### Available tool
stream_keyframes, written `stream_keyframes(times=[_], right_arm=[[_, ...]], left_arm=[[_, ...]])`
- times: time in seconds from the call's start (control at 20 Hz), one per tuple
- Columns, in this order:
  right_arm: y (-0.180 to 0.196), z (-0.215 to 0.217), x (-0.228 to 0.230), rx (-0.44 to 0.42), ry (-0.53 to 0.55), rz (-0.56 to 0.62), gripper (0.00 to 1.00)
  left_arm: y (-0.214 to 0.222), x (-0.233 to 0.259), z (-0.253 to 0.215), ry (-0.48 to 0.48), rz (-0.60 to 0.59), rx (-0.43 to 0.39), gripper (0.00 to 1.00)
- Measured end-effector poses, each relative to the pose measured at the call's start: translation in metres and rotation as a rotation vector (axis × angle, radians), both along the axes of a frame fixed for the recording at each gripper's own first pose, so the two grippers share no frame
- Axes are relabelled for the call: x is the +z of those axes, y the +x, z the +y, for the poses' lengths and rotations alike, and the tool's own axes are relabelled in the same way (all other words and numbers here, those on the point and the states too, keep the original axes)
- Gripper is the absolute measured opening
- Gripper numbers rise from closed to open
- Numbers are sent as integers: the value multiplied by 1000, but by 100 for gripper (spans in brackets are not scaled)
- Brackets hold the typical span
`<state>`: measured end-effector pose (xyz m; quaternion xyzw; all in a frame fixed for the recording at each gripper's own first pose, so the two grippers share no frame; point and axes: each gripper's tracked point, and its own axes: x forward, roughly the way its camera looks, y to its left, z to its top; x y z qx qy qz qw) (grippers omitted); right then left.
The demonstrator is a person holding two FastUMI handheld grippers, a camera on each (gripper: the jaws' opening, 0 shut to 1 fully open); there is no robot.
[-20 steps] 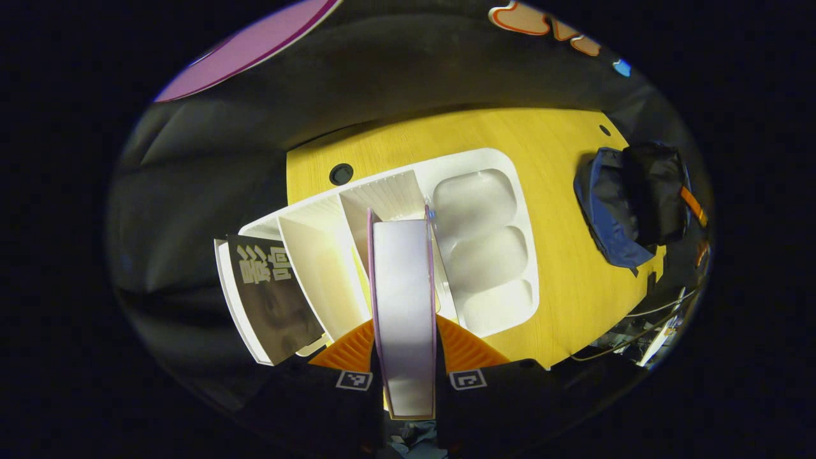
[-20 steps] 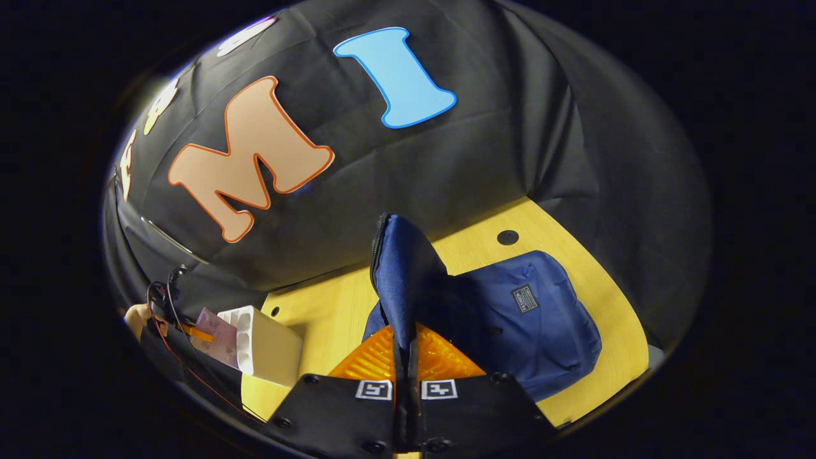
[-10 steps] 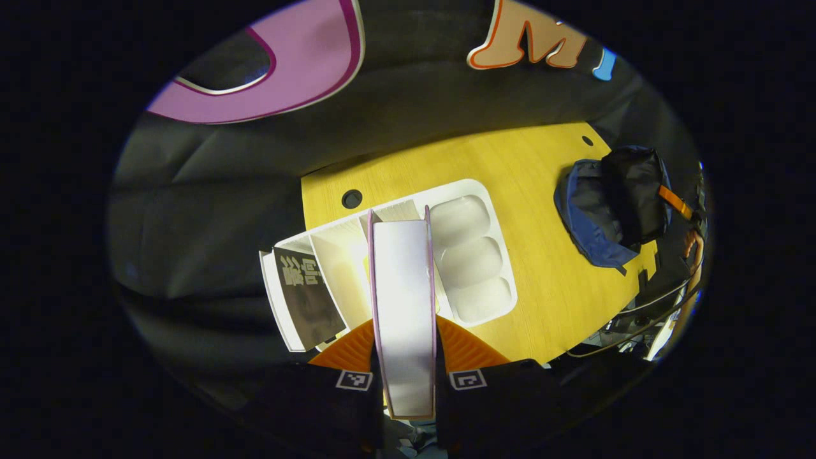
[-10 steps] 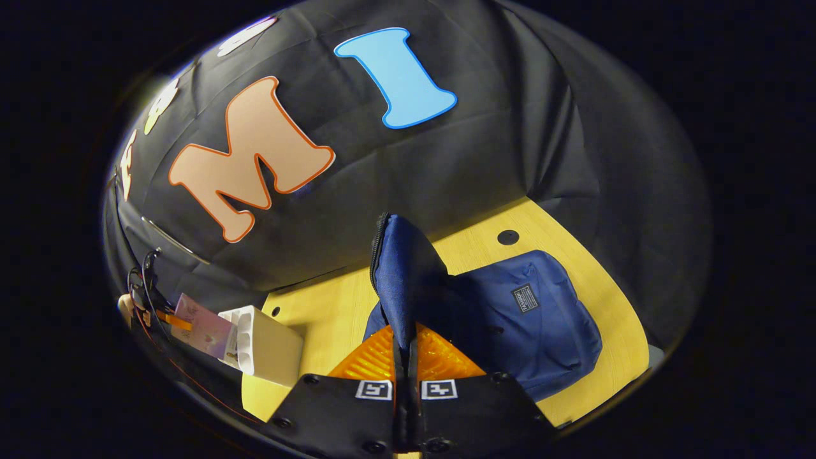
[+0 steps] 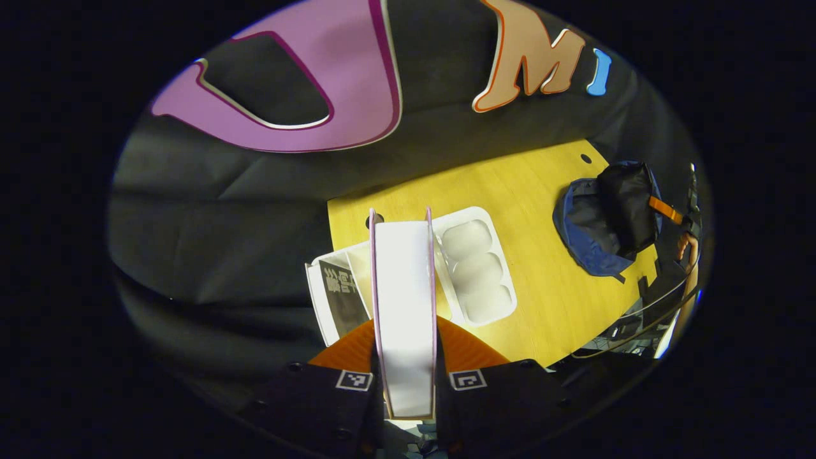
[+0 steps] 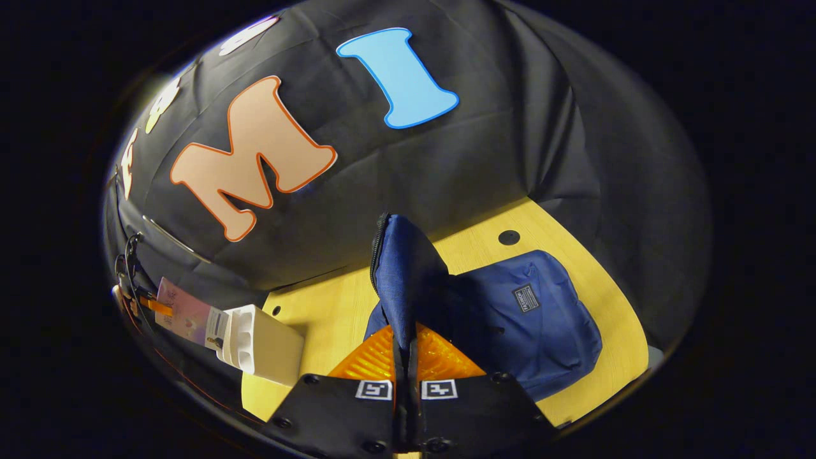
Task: Open the schoolbag, grab two books from the bookshelf and put them into the schoolbag.
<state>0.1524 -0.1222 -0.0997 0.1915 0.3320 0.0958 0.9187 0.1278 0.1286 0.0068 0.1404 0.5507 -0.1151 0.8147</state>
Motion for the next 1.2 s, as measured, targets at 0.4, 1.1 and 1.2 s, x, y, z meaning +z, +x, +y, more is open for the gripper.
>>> stream_keyframes(times=[0.4, 1.1, 1.2], right_arm=[[1, 2, 0, 1, 7, 4, 2], [-3, -3, 2, -4, -7, 12, 3], [-3, -6, 2, -7, -5, 15, 3]], left_arm=[[-15, 6, -32, -209, -62, 70, 29], [-16, -31, -143, -755, -26, 249, 24], [-16, -28, -152, -822, -24, 256, 24]])
